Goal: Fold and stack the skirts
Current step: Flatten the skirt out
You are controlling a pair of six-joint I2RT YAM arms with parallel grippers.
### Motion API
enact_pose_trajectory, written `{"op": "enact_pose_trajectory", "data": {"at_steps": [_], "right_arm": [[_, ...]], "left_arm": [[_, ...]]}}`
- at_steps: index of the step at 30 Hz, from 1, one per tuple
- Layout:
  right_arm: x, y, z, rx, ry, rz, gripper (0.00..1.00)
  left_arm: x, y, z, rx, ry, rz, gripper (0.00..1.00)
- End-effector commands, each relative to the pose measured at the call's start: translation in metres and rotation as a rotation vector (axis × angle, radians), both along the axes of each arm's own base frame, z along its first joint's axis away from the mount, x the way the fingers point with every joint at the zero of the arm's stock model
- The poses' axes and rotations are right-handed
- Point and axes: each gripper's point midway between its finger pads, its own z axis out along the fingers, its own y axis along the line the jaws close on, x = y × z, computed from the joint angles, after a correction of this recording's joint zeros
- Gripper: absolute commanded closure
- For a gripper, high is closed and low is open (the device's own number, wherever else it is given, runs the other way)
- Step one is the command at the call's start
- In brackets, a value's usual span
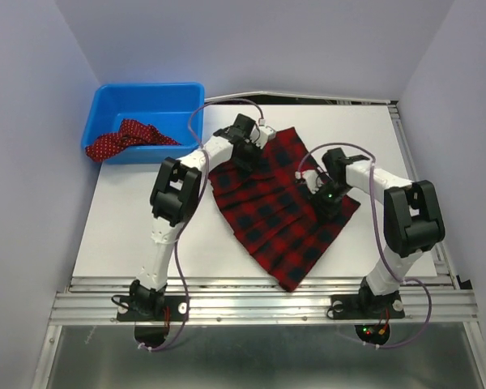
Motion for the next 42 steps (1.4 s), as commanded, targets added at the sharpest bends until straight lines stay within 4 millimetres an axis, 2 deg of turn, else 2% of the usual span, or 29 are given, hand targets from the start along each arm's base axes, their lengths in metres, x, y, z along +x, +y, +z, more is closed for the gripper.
{"op": "enact_pose_trajectory", "data": {"at_steps": [1, 2, 3, 4, 5, 6, 7, 8, 9, 10, 11, 14, 15, 17, 20, 24, 25, 27, 29, 30, 32, 33, 34, 36, 38, 39, 40, 41, 42], "right_arm": [[-0.072, 0.060, 0.055, 0.288, 0.218, 0.153, 0.67], [-0.065, 0.070, 0.075, 0.346, 0.206, 0.154, 0.67], [-0.066, 0.077, 0.088, 0.375, 0.236, 0.108, 0.64], [-0.056, 0.079, 0.097, 0.389, 0.210, 0.079, 0.63], [-0.030, 0.080, 0.109, 0.416, 0.125, 0.038, 0.62], [-0.017, 0.078, 0.116, 0.427, 0.102, -0.029, 0.61], [-0.005, 0.075, 0.122, 0.439, 0.067, -0.067, 0.60], [0.019, 0.067, 0.129, 0.462, 0.011, -0.156, 0.60], [0.032, 0.060, 0.129, 0.462, -0.036, -0.174, 0.60], [0.043, 0.052, 0.128, 0.446, -0.053, -0.239, 0.61], [0.060, 0.044, 0.122, 0.438, -0.092, -0.267, 0.61], [0.080, 0.021, 0.105, 0.400, -0.106, -0.328, 0.61], [0.085, 0.020, 0.089, 0.389, -0.079, -0.337, 0.61], [0.093, 0.013, 0.071, 0.364, -0.069, -0.364, 0.63], [0.098, -0.003, 0.030, 0.296, -0.035, -0.426, 0.67], [0.086, -0.022, -0.018, 0.204, 0.039, -0.511, 0.74], [0.081, -0.022, -0.025, 0.192, 0.062, -0.519, 0.75], [0.060, -0.022, -0.039, 0.175, 0.128, -0.538, 0.80], [0.044, -0.018, -0.041, 0.167, 0.173, -0.529, 0.80], [0.024, -0.008, -0.040, 0.148, 0.244, -0.502, 0.81], [0.001, 0.007, -0.035, 0.145, 0.324, -0.476, 0.81], [-0.012, 0.014, -0.025, 0.146, 0.355, -0.459, 0.84], [-0.029, 0.034, -0.019, 0.181, 0.405, -0.409, 0.84], [-0.047, 0.053, 0.001, 0.206, 0.430, -0.357, 0.86], [-0.049, 0.075, 0.021, 0.263, 0.388, -0.258, 0.85], [-0.053, 0.081, 0.035, 0.299, 0.422, -0.249, 0.84], [-0.056, 0.095, 0.052, 0.388, 0.451, -0.212, 0.82], [-0.044, 0.101, 0.069, 0.428, 0.428, -0.189, 0.81], [-0.043, 0.101, 0.078, 0.440, 0.452, -0.197, 0.80]], "left_arm": [[0.059, 0.004, 0.009, 0.037, -0.089, 0.024, 0.75], [0.065, 0.003, 0.014, 0.025, -0.098, 0.026, 0.73], [0.069, 0.000, 0.026, -0.006, -0.108, 0.019, 0.68], [0.074, -0.002, 0.042, -0.034, -0.133, 0.016, 0.65], [0.078, -0.003, 0.058, -0.074, -0.163, 0.008, 0.63], [0.078, -0.004, 0.093, -0.106, -0.219, 0.003, 0.60], [0.076, -0.004, 0.107, -0.121, -0.248, -0.003, 0.60], [0.065, -0.003, 0.134, -0.153, -0.294, -0.032, 0.58], [0.060, -0.002, 0.116, -0.144, -0.266, -0.042, 0.58], [0.045, 0.005, 0.129, -0.153, -0.275, -0.045, 0.58], [0.039, 0.005, 0.139, -0.171, -0.296, -0.052, 0.58], [0.008, 0.014, 0.148, -0.196, -0.284, -0.064, 0.58], [0.000, 0.015, 0.149, -0.205, -0.277, -0.070, 0.58], [-0.019, 0.019, 0.150, -0.217, -0.271, -0.081, 0.57], [-0.048, 0.021, 0.147, -0.224, -0.252, -0.107, 0.55], [-0.077, 0.023, 0.142, -0.211, -0.248, -0.150, 0.54], [-0.082, 0.023, 0.144, -0.210, -0.256, -0.162, 0.54], [-0.095, 0.023, 0.134, -0.197, -0.234, -0.181, 0.54], [-0.104, 0.023, 0.125, -0.170, -0.226, -0.198, 0.54], [-0.106, 0.024, 0.120, -0.155, -0.223, -0.201, 0.54], [-0.107, 0.020, 0.107, -0.116, -0.205, -0.213, 0.54], [-0.110, 0.018, 0.100, -0.089, -0.192, -0.223, 0.55], [-0.107, 0.015, 0.092, -0.076, -0.174, -0.224, 0.56], [-0.104, 0.008, 0.076, -0.058, -0.141, -0.223, 0.56], [-0.095, 0.002, 0.077, -0.062, -0.143, -0.214, 0.57], [-0.093, 0.001, 0.075, -0.059, -0.130, -0.212, 0.57], [-0.088, -0.005, 0.073, -0.062, -0.121, -0.209, 0.57], [-0.086, -0.006, 0.070, -0.060, -0.110, -0.205, 0.57], [-0.085, -0.006, 0.069, -0.056, -0.103, -0.205, 0.57]]}}
